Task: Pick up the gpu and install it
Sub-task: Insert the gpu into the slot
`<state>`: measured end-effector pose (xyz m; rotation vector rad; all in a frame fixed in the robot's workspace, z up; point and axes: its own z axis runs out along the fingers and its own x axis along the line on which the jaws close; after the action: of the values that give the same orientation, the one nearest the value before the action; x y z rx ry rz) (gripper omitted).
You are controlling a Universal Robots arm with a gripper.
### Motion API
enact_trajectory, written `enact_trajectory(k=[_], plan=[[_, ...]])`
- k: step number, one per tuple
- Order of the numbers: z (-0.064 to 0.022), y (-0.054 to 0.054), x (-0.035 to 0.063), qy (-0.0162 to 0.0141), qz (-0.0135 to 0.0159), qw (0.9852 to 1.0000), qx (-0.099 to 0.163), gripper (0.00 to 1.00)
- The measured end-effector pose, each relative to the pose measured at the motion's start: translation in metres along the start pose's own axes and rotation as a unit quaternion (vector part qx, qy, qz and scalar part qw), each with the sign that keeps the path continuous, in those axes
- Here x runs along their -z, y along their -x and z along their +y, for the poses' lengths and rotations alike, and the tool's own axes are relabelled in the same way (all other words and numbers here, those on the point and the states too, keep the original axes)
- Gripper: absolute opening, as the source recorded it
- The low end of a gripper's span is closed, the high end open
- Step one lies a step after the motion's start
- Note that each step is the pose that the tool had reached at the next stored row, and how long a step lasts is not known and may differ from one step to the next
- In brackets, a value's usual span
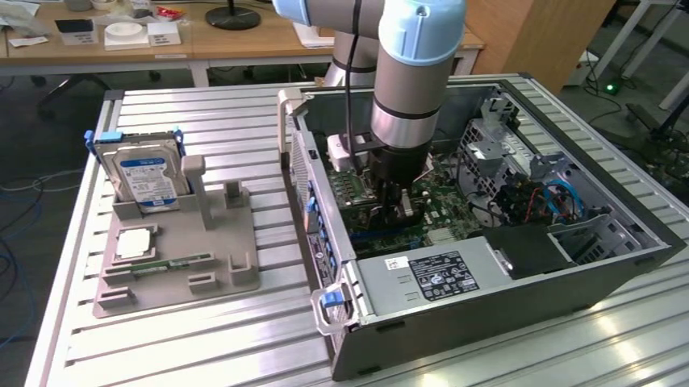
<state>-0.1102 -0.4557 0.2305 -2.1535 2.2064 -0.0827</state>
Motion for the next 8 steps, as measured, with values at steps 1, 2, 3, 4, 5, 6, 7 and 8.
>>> enact_trajectory(k=[1,2,3,4,5,6,7,8], plan=[[0.0000,0.0000,0.0000,0.0000,0.0000,1.0000,0.000,0.27],[0.0000,0.0000,0.0000,0.0000,0.0000,1.0000,0.000,0.27],[0.0000,0.0000,0.0000,0.0000,0.0000,1.0000,0.000,0.27],[0.0000,0.0000,0.0000,0.0000,0.0000,1.0000,0.000,0.27],[0.0000,0.0000,0.0000,0.0000,0.0000,1.0000,0.000,0.27],[0.0000,0.0000,0.0000,0.0000,0.0000,1.0000,0.000,0.27],[0.0000,0.0000,0.0000,0.0000,0.0000,1.0000,0.000,0.27],[0.0000,0.0000,0.0000,0.0000,0.0000,1.0000,0.000,0.27]])
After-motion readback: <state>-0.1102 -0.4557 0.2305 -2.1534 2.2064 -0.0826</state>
